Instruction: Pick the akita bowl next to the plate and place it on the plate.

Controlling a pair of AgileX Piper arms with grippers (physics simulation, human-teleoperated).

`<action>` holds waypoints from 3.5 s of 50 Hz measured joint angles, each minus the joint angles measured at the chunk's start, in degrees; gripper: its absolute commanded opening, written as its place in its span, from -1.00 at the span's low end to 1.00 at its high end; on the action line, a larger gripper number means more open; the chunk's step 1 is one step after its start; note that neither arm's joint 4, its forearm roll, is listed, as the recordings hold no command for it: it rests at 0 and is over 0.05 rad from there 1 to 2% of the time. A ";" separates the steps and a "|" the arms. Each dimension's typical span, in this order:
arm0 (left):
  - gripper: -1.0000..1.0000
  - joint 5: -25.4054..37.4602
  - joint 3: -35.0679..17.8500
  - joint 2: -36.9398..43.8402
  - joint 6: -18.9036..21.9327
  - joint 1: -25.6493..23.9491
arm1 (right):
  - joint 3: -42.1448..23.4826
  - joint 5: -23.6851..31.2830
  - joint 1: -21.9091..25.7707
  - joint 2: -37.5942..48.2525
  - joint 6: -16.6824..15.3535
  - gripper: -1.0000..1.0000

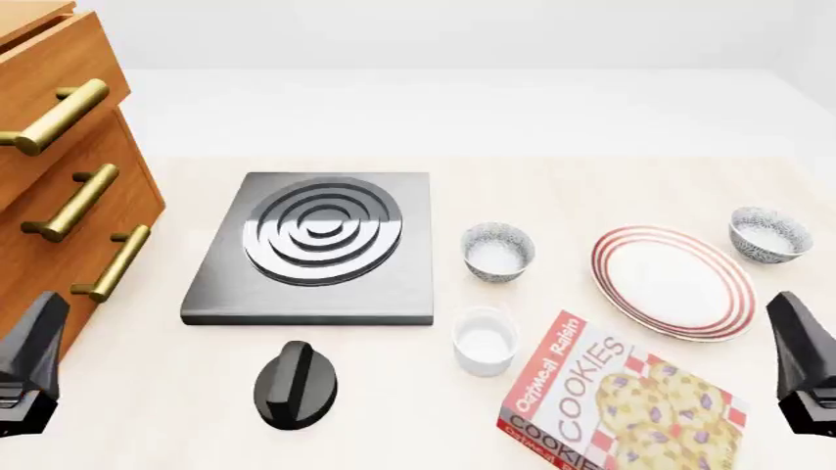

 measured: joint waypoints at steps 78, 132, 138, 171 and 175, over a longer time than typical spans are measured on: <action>1.00 -0.06 -0.15 0.25 0.00 0.00 | -5.02 -4.91 -1.66 9.95 -1.05 1.00; 1.00 -0.06 -0.15 0.25 0.00 0.00 | -11.79 -21.16 -3.56 34.95 -3.52 1.00; 1.00 -0.06 -0.15 0.25 0.00 0.00 | -12.22 -22.48 -3.81 36.96 -3.74 1.00; 1.00 -0.06 -0.15 0.25 0.00 0.00 | -12.85 -29.93 -5.03 46.85 -5.52 1.00; 1.00 -0.06 -0.15 0.25 0.00 0.00 | -12.94 -30.68 -5.18 47.74 -5.76 1.00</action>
